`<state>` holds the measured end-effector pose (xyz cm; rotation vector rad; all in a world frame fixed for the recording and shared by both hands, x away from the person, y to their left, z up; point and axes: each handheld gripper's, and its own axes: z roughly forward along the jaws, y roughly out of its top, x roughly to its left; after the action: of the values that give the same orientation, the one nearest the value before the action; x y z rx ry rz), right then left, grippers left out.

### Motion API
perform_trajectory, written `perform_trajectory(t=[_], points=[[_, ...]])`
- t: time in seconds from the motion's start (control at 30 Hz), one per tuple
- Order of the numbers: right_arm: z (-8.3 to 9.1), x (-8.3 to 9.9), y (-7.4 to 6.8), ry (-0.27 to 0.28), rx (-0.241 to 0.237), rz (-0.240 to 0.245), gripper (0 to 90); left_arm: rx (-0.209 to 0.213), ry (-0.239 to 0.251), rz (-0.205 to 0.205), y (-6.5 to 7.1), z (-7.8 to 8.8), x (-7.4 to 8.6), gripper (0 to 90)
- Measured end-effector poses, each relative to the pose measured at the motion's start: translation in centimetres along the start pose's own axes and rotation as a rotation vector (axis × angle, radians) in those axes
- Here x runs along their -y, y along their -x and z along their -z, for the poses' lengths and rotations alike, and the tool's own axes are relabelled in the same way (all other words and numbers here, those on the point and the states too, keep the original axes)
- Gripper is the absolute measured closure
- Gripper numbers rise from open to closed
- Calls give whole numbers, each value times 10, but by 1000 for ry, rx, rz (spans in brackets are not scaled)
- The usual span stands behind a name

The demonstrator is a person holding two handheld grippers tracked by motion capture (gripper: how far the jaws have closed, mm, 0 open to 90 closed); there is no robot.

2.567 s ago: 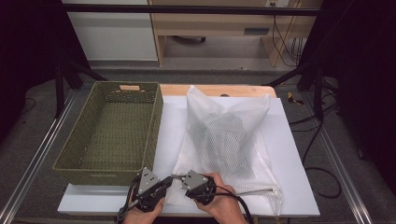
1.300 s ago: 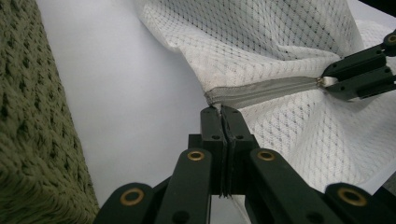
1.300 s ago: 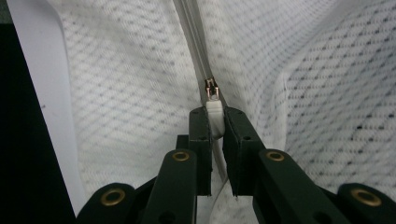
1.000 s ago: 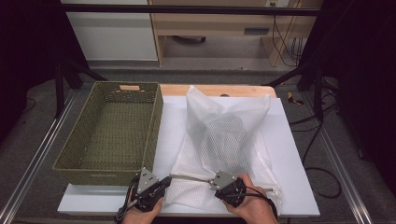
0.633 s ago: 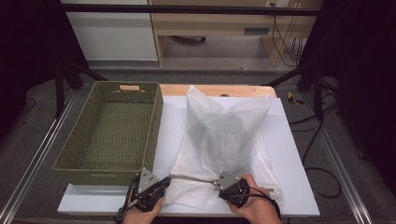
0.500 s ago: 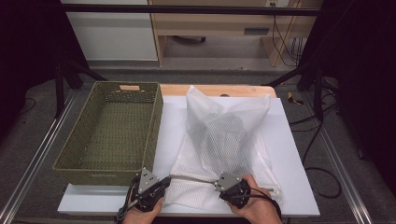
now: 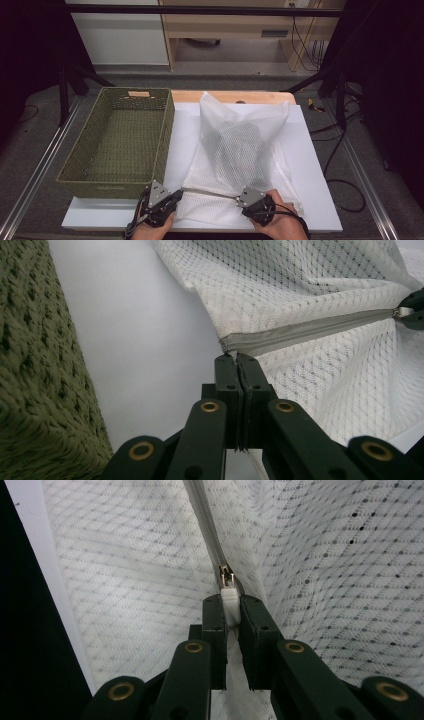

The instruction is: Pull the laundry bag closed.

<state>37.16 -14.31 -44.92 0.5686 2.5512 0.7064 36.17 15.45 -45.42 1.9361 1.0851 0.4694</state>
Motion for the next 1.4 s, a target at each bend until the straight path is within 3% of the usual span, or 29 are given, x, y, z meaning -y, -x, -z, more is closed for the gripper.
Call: perform_trajectory(t=[0.57,1.4], points=[[7,19,2,-33,16,-19,822,2,-1,1,-1,0,0,890],[23,51,28,-56,19,-54,821,-6,-19,-12,2,-4,3,890]])
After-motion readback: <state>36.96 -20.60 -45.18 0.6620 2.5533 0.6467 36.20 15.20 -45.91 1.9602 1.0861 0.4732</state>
